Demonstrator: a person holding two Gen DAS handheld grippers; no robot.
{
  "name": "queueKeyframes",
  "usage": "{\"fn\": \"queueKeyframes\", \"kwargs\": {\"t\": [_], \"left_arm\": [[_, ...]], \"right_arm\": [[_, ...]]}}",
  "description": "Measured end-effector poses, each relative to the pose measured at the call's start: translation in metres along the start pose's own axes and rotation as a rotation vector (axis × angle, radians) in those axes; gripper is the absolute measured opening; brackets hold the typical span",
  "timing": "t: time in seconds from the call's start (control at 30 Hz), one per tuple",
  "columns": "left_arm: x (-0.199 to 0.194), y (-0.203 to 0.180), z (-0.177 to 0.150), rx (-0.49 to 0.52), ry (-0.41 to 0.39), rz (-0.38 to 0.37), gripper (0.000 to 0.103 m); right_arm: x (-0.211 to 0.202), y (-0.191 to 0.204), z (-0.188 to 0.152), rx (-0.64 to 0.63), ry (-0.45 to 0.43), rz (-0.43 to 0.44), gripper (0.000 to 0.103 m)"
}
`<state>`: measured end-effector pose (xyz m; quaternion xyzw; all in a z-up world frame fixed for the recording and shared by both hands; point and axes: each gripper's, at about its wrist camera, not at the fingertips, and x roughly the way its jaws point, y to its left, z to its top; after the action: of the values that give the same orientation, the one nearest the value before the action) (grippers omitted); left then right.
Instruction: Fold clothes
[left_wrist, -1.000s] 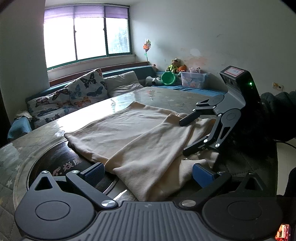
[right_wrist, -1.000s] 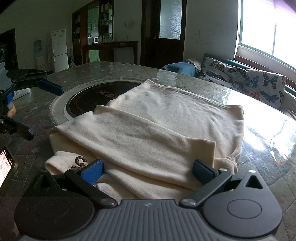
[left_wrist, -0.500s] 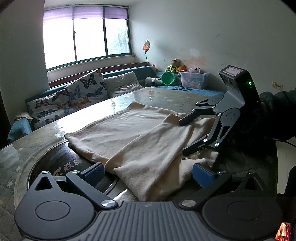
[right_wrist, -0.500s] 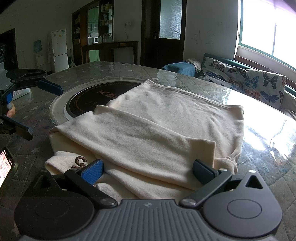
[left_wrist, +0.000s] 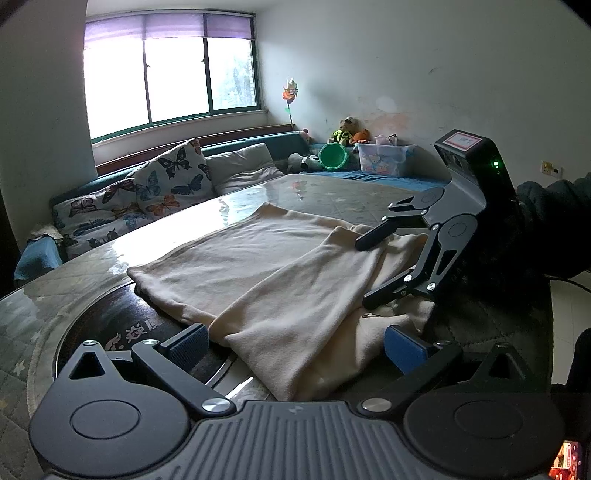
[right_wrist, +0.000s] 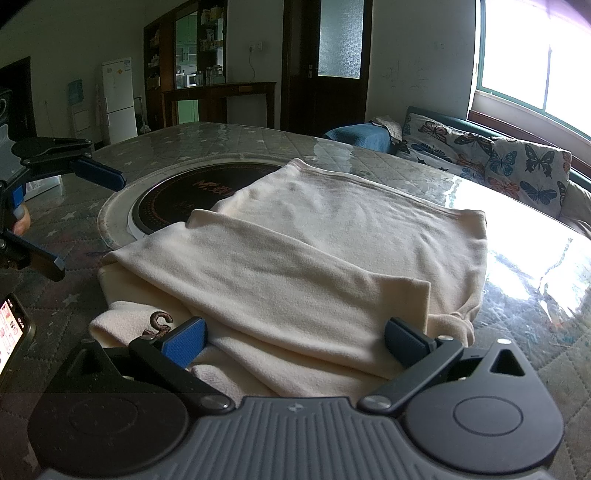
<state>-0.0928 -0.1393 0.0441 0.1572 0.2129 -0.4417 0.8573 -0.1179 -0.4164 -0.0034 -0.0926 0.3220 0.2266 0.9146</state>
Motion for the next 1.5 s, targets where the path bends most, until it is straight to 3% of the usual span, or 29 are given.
{"fn": "queueKeyframes", "kwargs": {"t": [1.1,1.5], "left_arm": [[-0.007,-0.005,0.001,0.054,-0.016,-0.019,0.101],[-0.010,-0.015,0.002,0.143,-0.017,-0.070,0.097]], "right_arm": [[-0.003,0.002,0.001,-0.014,-0.009,-0.004,0.103],[-0.038,0.015,0.012,-0.083,-0.017,-0.006,0.103]]}}
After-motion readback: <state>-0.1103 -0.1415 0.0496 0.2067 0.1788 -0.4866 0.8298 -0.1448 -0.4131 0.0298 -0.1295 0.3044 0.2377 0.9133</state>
